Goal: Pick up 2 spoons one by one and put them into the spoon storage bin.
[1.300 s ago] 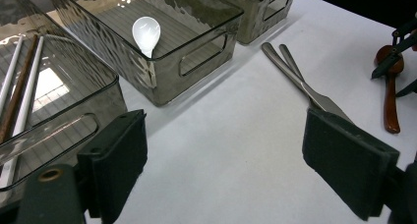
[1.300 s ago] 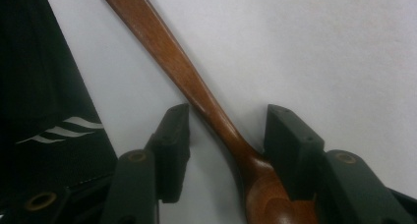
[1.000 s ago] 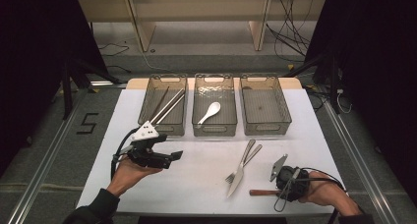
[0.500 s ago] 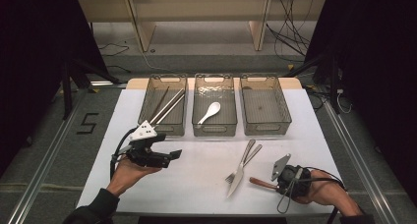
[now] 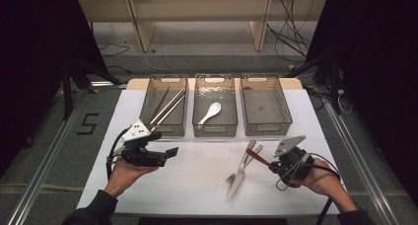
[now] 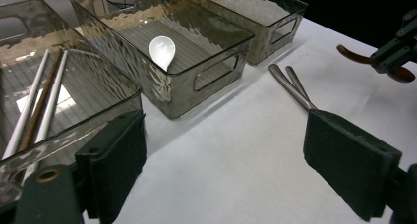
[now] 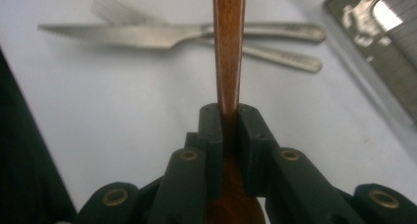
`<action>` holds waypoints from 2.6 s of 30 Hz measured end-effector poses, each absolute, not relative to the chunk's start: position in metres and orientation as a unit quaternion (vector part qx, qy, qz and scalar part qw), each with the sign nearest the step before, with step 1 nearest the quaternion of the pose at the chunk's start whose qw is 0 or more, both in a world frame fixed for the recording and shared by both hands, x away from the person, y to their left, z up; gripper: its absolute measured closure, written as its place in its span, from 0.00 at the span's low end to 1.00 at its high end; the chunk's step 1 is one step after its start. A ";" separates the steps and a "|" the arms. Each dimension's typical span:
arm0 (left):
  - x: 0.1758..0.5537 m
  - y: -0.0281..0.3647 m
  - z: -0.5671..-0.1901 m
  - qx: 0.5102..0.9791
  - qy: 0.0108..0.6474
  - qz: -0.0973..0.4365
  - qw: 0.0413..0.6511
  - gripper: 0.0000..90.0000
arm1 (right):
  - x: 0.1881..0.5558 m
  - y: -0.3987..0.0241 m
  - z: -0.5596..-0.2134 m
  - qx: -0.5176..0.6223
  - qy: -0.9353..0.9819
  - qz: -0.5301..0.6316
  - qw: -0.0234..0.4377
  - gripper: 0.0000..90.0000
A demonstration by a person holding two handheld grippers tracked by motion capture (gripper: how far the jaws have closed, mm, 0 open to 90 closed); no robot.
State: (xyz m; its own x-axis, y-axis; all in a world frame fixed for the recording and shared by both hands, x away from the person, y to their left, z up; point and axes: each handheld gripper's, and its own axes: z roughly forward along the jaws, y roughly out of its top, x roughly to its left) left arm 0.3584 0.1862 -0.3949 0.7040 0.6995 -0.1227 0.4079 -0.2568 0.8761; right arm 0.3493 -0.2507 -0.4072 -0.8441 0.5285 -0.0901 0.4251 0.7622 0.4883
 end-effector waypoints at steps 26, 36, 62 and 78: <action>0.356 0.194 -0.397 0.765 0.364 0.156 0.508 0.17 | 0.427 -0.205 -0.368 0.326 0.874 0.339 0.120 0.91; 0.356 0.195 -0.397 0.764 0.365 0.161 0.508 0.17 | 0.451 -0.181 -0.361 0.328 0.870 0.346 0.128 0.91; 0.356 0.194 -0.397 0.758 0.366 0.164 0.515 0.17 | 0.511 -0.132 -0.344 0.359 0.854 0.349 0.141 0.91; 0.355 0.193 -0.397 0.755 0.364 0.167 0.520 0.17 | 0.531 -0.115 -0.347 0.380 0.846 0.344 0.144 0.91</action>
